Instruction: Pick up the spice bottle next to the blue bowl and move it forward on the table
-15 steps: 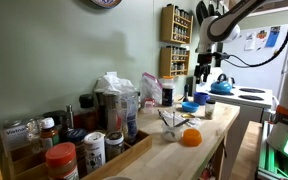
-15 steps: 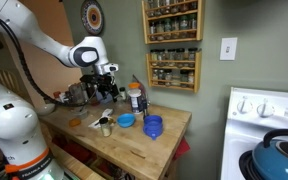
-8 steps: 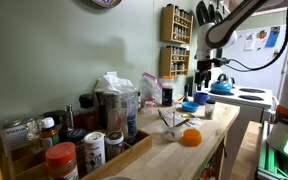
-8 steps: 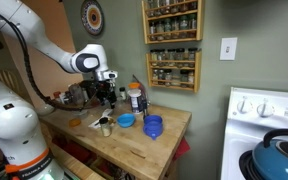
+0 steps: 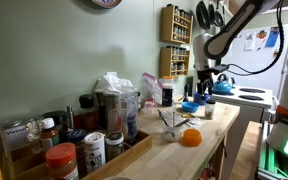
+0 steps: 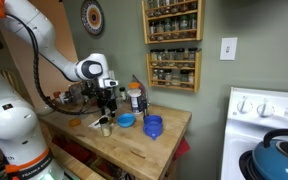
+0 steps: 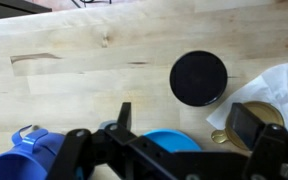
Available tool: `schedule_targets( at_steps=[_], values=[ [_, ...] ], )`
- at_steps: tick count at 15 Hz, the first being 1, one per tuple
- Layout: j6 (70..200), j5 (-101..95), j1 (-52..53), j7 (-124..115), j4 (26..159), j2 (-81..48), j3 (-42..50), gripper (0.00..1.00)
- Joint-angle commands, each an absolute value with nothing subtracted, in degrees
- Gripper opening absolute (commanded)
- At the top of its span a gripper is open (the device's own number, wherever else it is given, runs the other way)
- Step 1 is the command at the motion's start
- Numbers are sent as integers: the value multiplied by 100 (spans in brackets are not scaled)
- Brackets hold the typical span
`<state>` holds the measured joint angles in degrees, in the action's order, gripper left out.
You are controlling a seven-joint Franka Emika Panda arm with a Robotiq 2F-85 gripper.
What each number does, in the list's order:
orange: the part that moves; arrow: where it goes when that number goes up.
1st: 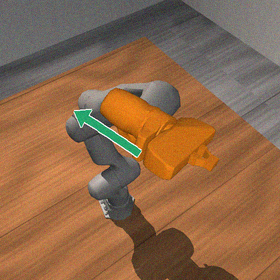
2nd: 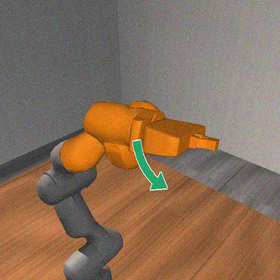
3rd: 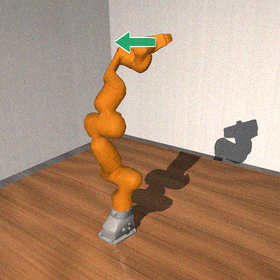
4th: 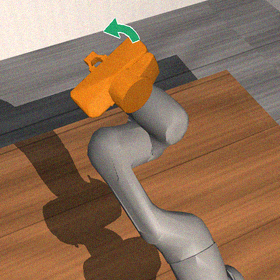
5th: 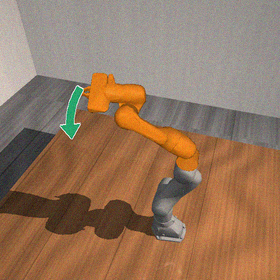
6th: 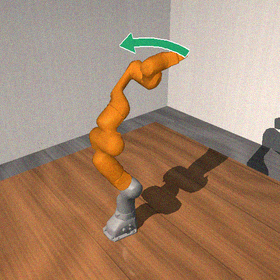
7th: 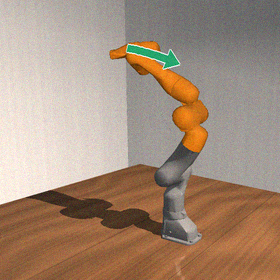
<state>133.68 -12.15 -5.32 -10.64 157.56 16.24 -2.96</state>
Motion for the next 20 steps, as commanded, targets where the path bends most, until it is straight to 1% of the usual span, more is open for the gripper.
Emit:
schedule_targets(
  at_steps=[1, 2, 3, 5, 6, 7, 9, 11, 12, 17, 20],
  values=[
    [13303, -1461, -496, -1214, 15752, 1300, -335, 100],
    [13288, -1483, -479, -1218, 15753, 1229, -335, 100],
    [13270, -1497, -465, -1196, 15753, 1177, -329, 97],
    [13233, -1461, -426, -1104, 15753, 1093, -303, 72],
    [13206, -1409, -389, -993, 15753, 1060, -285, 71],
    [13189, -1395, -368, -940, 15752, 1030, -276, 64],
    [13125, -1359, -323, -786, 15752, 1003, -253, 47],
    [12994, -1343, -293, -553, 15739, 1051, -218, 33],
    [12935, -1335, -291, -415, 15738, 1108, -190, 30],
    [12857, -675, -152, 631, 15756, 1757, 17, 30],
    [12481, -133, 176, 1320, 15525, 2288, 1, 30]
  ],
)
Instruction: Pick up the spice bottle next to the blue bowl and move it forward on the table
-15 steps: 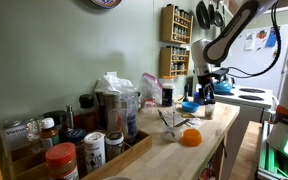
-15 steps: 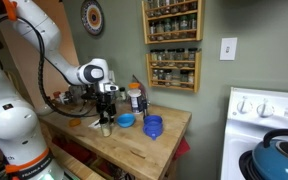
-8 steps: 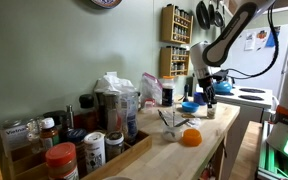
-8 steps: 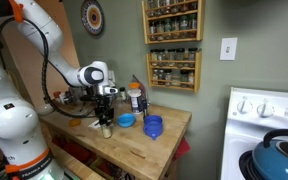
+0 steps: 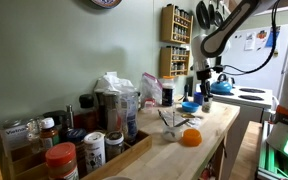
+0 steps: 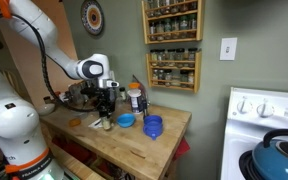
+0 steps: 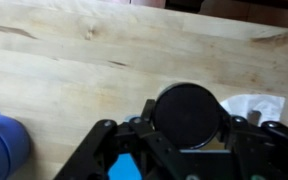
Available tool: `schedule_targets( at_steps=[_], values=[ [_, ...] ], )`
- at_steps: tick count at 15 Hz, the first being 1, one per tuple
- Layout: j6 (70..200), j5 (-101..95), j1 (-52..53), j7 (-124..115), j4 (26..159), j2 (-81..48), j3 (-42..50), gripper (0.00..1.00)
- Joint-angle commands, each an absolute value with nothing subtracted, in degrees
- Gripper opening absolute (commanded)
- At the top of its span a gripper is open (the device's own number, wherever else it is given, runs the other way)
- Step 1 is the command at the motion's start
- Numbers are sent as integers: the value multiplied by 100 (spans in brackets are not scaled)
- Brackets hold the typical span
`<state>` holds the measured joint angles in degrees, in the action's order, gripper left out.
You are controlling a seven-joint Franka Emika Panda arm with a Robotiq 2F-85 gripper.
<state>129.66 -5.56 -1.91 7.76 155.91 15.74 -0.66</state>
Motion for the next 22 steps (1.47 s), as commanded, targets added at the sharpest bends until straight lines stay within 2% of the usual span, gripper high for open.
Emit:
schedule_targets(
  at_steps=[1, 4, 5, 10, 11, 18, 21, 22],
  values=[
    [12339, -55, 278, 1460, 15446, 2425, -22, 30],
    [12134, 57, 647, 1621, 15323, 2905, -146, 30],
    [12312, -112, 494, 1428, 15271, 2502, -93, 55],
    [12211, -75, 677, 1466, 15271, 2827, -141, 55],
    [12211, -75, 677, 1470, 15279, 2826, -139, 30],
    [12828, -289, 1415, 1610, 14219, 2330, -936, 30],
    [13503, -223, 1686, 1825, 13832, 1959, -1141, 30],
    [13239, -208, 1604, 1628, 14074, 2297, -1100, 55]
  ],
)
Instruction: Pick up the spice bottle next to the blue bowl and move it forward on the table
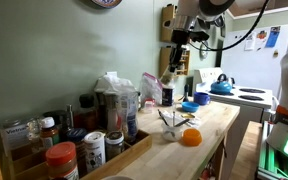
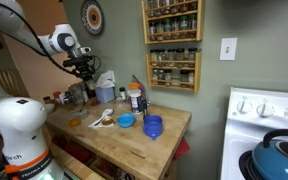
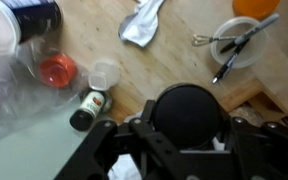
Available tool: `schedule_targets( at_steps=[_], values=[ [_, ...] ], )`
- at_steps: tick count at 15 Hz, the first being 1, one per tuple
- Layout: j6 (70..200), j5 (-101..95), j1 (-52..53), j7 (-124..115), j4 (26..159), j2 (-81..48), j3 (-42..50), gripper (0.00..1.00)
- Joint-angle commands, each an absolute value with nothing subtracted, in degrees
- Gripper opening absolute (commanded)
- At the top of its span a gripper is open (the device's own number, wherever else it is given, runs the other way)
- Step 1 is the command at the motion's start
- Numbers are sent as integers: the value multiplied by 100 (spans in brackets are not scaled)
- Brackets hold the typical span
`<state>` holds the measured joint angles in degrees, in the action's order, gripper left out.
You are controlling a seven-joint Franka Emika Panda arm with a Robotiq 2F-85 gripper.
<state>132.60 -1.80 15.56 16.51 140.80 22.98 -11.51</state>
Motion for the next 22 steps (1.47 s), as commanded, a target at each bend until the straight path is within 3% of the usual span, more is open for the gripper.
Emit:
schedule_targets(
  at_steps=[1, 3, 4, 11, 16, 19, 20, 22],
  values=[
    [13357, -202, 1673, 1636, 13964, 2182, -1157, 55],
    [13408, -195, 1704, 1682, 13858, 2019, -1174, 55],
    [13418, -193, 1699, 1706, 13841, 1978, -1163, 30],
    [13288, -1113, 1398, -453, 12395, -23, -1700, 30],
    [12910, -2768, 1630, -2125, 11451, -1162, -1361, 30],
    [12940, -2528, 1625, -1523, 11333, -1427, -1280, 30],
    [13009, -2633, 1664, -1791, 11501, -1280, -1201, 55],
    [13011, -2602, 1679, -1641, 11392, -1435, -1181, 55]
  ],
)
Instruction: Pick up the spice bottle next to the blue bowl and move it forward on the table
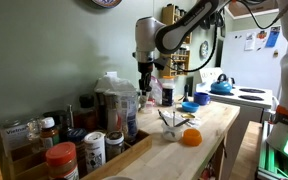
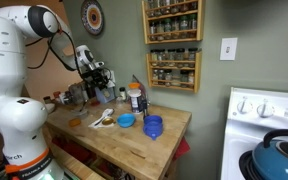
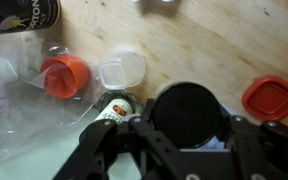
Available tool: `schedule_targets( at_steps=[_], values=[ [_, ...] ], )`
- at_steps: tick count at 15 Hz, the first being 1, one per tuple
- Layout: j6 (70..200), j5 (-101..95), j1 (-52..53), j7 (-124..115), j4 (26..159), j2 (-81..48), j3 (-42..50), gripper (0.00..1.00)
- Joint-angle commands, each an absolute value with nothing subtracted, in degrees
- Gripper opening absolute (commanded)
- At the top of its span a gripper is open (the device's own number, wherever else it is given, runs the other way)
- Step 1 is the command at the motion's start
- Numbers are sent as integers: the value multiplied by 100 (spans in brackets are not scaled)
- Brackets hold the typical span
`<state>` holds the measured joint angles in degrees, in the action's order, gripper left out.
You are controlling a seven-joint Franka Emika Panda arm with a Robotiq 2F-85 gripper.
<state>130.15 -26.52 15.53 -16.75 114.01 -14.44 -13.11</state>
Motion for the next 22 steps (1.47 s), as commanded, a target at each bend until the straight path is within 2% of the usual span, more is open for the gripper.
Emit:
schedule_targets(
  at_steps=[1, 8, 20, 21, 22],
  values=[
    [13071, -2948, 1799, -1928, 11330, -1513, -1118, 30],
    [13379, -3151, 1993, -1874, 10732, -2433, -944, 30],
    [12774, -3065, 2055, -1032, 10055, -3094, -570, 30],
    [12727, -2982, 2040, -967, 10023, -3095, -603, 80],
    [12727, -2939, 2025, -920, 10017, -3071, -622, 81]
  ],
)
